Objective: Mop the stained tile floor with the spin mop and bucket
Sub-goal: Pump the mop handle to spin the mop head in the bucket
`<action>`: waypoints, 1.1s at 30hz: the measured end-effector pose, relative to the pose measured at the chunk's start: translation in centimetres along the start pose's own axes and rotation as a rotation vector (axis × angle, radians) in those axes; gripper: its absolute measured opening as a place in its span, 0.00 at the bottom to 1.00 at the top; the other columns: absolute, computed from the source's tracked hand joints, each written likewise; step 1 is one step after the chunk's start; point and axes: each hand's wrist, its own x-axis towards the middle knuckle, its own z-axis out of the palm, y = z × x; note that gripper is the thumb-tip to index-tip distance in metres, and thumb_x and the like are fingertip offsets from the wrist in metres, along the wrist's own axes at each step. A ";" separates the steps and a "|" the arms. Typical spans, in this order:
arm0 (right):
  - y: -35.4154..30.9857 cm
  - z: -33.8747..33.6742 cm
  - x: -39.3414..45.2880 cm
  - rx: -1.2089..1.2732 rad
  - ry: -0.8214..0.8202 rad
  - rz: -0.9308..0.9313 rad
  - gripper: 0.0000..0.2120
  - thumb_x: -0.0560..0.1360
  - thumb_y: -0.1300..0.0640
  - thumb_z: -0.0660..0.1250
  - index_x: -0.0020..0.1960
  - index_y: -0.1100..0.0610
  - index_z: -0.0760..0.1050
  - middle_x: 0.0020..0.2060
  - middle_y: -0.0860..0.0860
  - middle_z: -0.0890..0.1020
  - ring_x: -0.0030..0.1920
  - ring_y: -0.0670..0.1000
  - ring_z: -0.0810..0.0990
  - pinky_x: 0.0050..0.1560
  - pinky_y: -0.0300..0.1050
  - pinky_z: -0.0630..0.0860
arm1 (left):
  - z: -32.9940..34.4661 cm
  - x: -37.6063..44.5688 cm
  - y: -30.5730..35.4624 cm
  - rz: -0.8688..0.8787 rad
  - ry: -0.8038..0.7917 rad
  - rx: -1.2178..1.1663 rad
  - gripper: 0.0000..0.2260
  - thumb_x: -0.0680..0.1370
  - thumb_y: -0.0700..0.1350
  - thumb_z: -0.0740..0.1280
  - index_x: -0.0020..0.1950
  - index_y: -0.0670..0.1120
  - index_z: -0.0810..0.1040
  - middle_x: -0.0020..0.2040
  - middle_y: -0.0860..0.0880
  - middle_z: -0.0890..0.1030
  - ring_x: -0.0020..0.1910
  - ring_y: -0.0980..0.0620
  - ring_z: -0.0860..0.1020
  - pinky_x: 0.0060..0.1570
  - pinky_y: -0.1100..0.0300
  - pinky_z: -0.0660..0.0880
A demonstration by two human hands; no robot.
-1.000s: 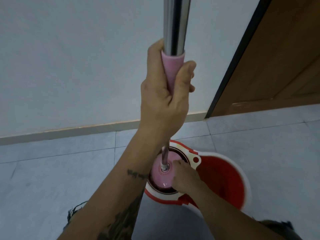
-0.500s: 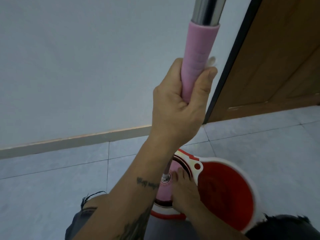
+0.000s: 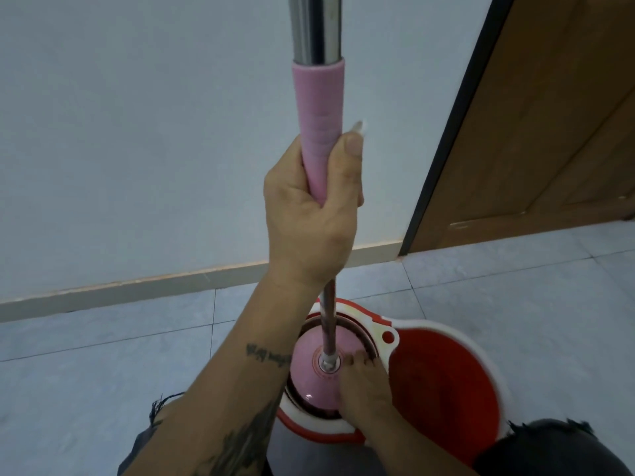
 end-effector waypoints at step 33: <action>3.8 -23.0 -6.3 1.124 -0.140 0.231 0.16 0.73 0.63 0.64 0.58 0.51 0.79 0.51 0.52 0.83 0.50 0.52 0.83 0.57 0.55 0.80 | -1.3 8.3 7.1 -0.434 -0.318 0.233 0.21 0.74 0.59 0.63 0.52 0.43 0.79 0.47 0.41 0.82 0.48 0.43 0.81 0.48 0.53 0.80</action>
